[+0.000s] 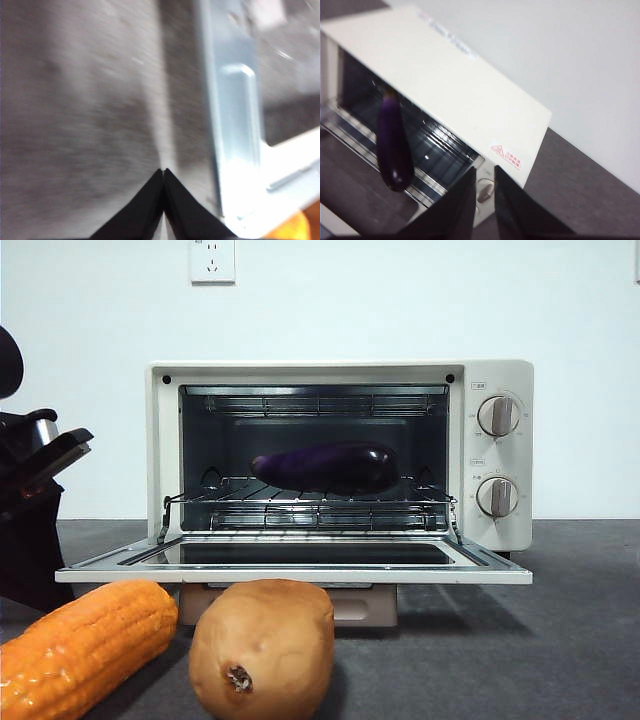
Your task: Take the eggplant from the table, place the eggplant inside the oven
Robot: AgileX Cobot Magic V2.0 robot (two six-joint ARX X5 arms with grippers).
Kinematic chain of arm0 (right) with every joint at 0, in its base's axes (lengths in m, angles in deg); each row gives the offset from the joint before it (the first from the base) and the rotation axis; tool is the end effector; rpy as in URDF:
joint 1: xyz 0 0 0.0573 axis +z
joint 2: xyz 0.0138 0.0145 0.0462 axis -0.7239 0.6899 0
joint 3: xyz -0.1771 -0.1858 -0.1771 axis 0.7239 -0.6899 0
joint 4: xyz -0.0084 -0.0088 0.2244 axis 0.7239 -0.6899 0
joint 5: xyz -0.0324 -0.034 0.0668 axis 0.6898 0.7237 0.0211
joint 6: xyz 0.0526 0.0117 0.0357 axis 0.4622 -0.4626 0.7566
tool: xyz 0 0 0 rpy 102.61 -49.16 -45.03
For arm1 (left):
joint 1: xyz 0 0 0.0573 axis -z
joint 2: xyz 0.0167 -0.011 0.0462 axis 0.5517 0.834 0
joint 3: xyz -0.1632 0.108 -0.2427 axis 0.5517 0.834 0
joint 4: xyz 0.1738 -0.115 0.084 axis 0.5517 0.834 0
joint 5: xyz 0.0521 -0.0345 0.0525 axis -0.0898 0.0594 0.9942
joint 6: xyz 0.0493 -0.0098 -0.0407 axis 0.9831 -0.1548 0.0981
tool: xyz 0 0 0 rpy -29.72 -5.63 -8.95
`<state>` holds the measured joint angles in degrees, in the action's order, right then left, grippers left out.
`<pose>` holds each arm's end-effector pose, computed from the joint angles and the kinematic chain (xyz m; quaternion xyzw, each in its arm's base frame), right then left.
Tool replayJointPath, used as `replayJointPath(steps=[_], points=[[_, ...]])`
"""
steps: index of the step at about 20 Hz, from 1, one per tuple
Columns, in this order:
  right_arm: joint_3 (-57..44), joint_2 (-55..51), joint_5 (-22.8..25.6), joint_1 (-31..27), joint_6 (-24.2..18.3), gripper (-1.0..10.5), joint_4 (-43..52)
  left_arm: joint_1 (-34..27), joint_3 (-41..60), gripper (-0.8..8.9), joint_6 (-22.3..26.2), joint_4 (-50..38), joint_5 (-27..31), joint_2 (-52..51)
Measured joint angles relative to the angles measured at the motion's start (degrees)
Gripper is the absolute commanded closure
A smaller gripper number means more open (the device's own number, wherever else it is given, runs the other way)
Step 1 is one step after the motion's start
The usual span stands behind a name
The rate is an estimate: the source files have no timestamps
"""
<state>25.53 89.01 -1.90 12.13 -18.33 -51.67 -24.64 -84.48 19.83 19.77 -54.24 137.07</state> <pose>0.0917 0.0945 0.4262 -0.2192 0.1255 0.1751 0.9516 0.2285 -0.0587 0.2015 -0.1497 0.5534 -0.2426 0.7826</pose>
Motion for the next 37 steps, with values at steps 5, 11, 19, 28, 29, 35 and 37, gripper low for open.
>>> replayJointPath(steps=[5, 11, 19, 28, 29, 35, 37], points=[[0.0, -4.7, -1.6, 0.0, 0.7, 9.4, 0.0, 0.0, 0.0, 8.10, 1.5, -0.2, -5.2, 1.6], [0.0, -8.2, -1.6, 0.0, 1.7, 9.4, 0.0, -1.5, 0.0, 8.10, 2.4, -0.2, -10.4, 2.7], [0.0, -9.0, -1.6, 0.0, 1.9, 9.4, -1.2, -5.4, 0.1, 8.10, 2.5, -4.8, -24.5, 2.8], [0.0, -8.9, -3.1, 0.0, 3.9, 9.4, -5.7, -7.1, -2.5, 8.10, -6.2, -22.1, -35.8, 2.8], [0.0, -8.9, -4.2, 0.0, 4.2, 9.4, -6.3, -7.1, -3.7, 8.10, -8.1, -24.2, -35.7, 2.8], [0.0, -8.5, -12.0, 0.0, 5.1, 9.4, -10.2, -7.3, -12.6, 8.10, -18.8, -32.4, -36.2, 2.9], [0.0, -8.0, -13.8, 0.0, 5.1, 9.4, -12.1, -7.3, -15.1, 8.09, -21.2, -32.6, -36.2, 2.4]])
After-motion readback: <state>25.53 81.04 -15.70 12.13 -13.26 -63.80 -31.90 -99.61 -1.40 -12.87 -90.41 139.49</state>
